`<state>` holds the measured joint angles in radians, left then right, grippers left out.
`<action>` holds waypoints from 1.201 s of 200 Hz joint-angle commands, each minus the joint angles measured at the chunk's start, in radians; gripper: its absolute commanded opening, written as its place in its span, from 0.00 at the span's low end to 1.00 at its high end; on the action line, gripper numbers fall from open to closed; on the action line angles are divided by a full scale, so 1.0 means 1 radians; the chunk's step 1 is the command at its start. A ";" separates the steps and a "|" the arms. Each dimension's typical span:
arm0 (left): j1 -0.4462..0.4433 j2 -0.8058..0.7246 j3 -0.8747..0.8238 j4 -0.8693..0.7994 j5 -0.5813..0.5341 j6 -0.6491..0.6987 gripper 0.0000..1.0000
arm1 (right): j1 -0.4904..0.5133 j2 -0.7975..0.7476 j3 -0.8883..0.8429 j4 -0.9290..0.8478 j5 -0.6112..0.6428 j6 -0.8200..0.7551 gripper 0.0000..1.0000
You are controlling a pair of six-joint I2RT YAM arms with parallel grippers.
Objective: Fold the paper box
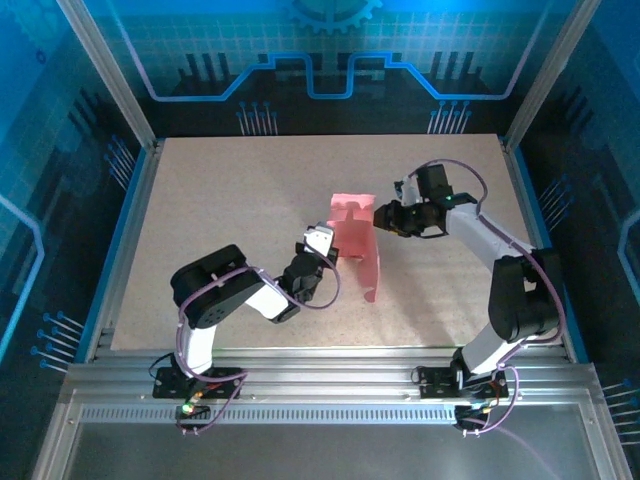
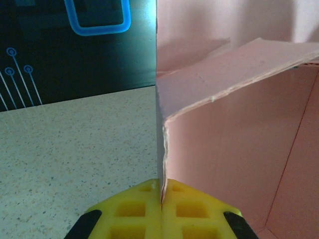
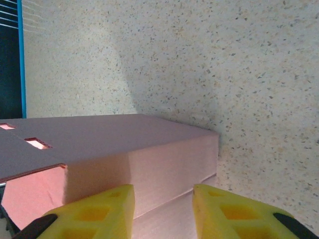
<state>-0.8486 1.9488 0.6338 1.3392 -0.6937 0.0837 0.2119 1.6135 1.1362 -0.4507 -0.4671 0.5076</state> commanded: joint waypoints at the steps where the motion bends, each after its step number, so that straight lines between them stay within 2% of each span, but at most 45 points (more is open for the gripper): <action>1: -0.026 0.003 0.012 0.024 0.008 -0.027 0.00 | 0.018 -0.005 -0.001 0.030 0.046 0.060 0.35; 42: -0.032 0.026 -0.011 0.034 0.006 -0.107 0.00 | 0.012 -0.011 0.004 0.027 0.047 0.058 0.35; 103: -0.047 0.089 -0.008 0.063 -0.009 -0.096 0.00 | 0.016 -0.018 -0.013 0.031 0.046 0.059 0.35; 188: -0.081 0.157 0.027 0.063 -0.050 0.071 0.00 | -0.050 -0.080 -0.004 -0.017 0.104 -0.037 0.38; 240: -0.081 0.171 0.022 0.063 -0.051 0.085 0.00 | -0.069 -0.108 -0.007 -0.029 0.094 -0.081 0.38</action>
<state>-0.9195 2.0766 0.6624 1.4628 -0.7471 0.1295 0.1593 1.5372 1.1313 -0.4541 -0.3698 0.4686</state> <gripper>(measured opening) 0.046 0.383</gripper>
